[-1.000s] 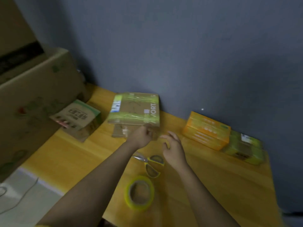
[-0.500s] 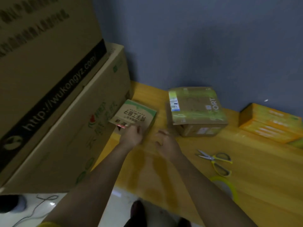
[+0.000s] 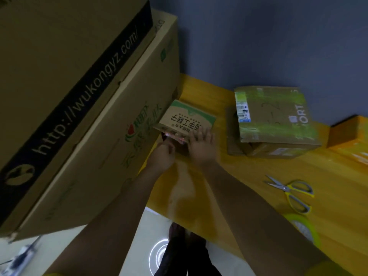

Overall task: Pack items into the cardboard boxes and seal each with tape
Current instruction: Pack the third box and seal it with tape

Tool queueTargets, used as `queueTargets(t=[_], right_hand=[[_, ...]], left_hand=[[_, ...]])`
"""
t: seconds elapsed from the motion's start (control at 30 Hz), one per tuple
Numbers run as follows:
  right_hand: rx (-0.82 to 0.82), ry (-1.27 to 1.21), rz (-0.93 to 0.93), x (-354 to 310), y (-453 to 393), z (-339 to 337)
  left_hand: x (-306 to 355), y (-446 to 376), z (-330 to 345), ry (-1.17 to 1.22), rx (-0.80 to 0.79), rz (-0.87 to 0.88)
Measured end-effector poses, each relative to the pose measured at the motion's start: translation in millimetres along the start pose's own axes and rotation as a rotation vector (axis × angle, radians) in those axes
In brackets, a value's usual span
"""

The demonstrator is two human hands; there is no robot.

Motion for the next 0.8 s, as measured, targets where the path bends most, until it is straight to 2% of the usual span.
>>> queueTargets(t=[0.07, 0.13, 0.2, 0.23, 0.4, 0.53, 0.63, 0.73, 0.8], right_hand=[[-0.02, -0.1, 0.003, 7, 2, -18], [0.074, -0.303, -0.023, 25, 13, -44], [0.092, -0.544, -0.043, 49, 34, -62], [0.068, -0.607, -0.045, 61, 47, -65], [-0.043, -0.679, 0.058, 99, 110, -46], [-0.097, -0.911, 0.201, 111, 153, -12], [-0.143, -1.1, 0.344, 121, 167, 1], [-0.269, -1.424, 0.387, 131, 175, 9], [-0.117, -1.556, 0.416, 151, 185, 15]], left_hand=[[-2, 6, -4, 0.026, 0.035, -0.051], [0, 14, -15, 0.021, 0.155, -0.086], [11, 25, -31, -0.02, 0.287, -0.062], [19, 30, -37, -0.036, 0.302, -0.032], [59, 54, -21, 0.034, 0.057, 0.061], [80, 67, 17, -0.038, -0.058, 0.163], [89, 67, 35, -0.079, -0.088, 0.241], [98, 70, 45, -0.258, -0.058, 0.25], [110, 78, 49, -0.394, 0.02, 0.307]])
Point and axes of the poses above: each hand's wrist, its own y-axis away from the middle knuckle, its own z-axis out of the palm, x = y × z, the point moved 5 cm from there along -y, towards the middle knuckle, and after that the axes turned 2 degrees about z, right-handed, at the moved point
